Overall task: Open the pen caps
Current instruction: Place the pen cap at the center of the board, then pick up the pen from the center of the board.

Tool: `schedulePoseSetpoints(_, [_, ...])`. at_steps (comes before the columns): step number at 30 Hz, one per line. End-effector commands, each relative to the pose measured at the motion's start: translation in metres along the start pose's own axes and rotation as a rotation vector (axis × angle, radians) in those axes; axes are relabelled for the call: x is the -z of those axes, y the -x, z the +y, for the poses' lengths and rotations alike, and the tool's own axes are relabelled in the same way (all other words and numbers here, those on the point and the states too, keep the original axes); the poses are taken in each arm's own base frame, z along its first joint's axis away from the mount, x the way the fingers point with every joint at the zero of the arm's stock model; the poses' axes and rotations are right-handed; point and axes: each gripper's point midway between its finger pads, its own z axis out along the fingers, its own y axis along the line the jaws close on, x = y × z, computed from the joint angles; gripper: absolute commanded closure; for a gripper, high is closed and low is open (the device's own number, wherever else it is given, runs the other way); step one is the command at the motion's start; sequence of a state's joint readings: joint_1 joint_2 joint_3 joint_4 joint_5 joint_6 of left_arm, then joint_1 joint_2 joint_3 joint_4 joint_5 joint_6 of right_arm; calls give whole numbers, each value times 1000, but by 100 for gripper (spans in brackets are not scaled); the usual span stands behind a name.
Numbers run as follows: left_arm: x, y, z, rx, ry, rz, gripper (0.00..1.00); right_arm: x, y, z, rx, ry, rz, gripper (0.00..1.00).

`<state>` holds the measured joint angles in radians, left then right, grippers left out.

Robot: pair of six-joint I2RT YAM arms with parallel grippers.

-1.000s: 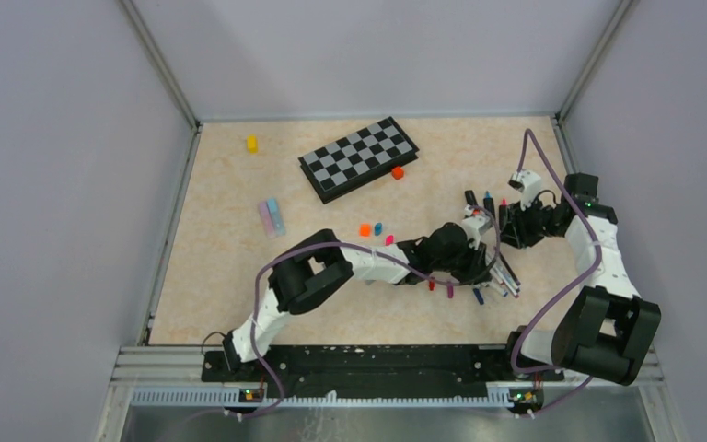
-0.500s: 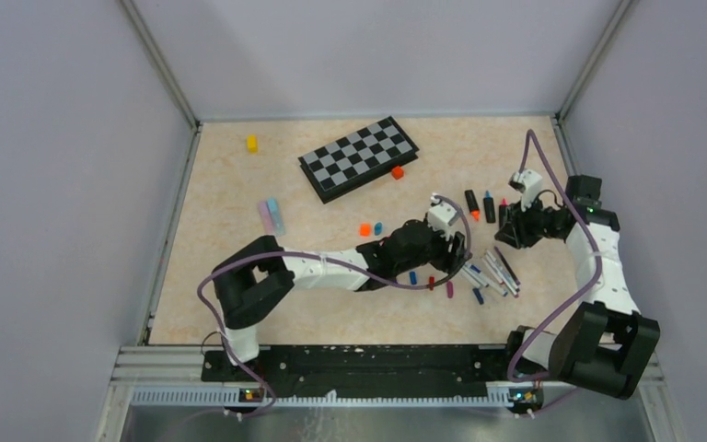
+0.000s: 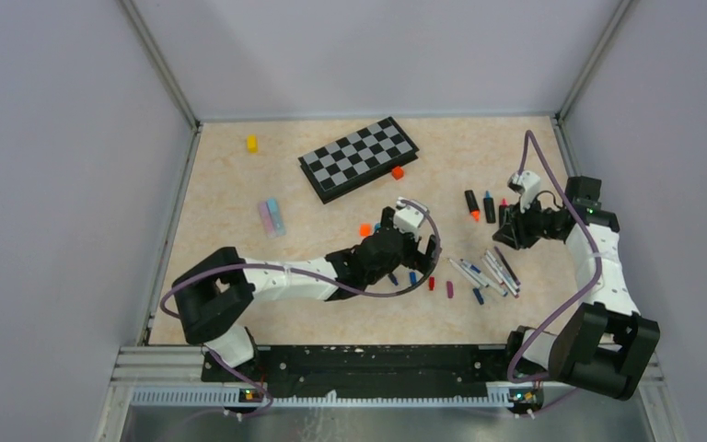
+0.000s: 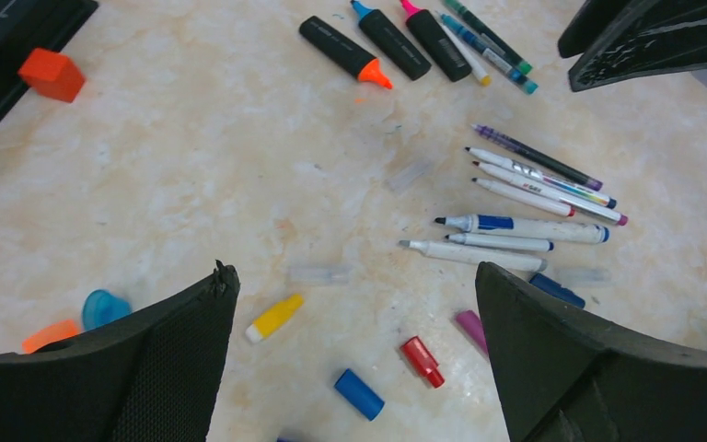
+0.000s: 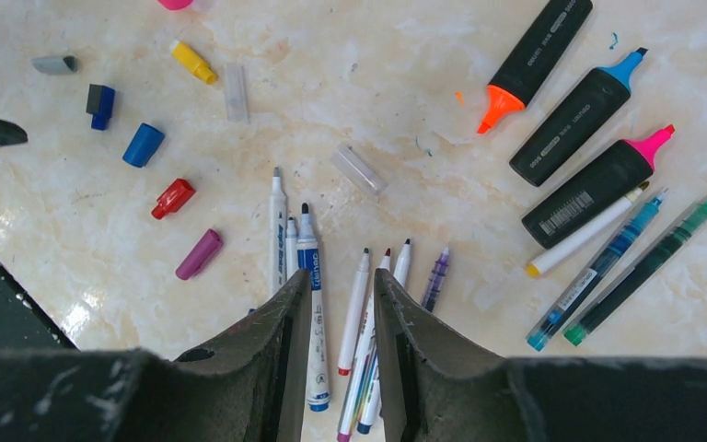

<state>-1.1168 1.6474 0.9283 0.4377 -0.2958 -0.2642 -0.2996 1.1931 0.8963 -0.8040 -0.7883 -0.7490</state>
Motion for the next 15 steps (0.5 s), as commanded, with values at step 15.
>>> schedulePoseSetpoints(15, [38,37,57,27,140,-98,1,6,8,8,76,18,-60,70])
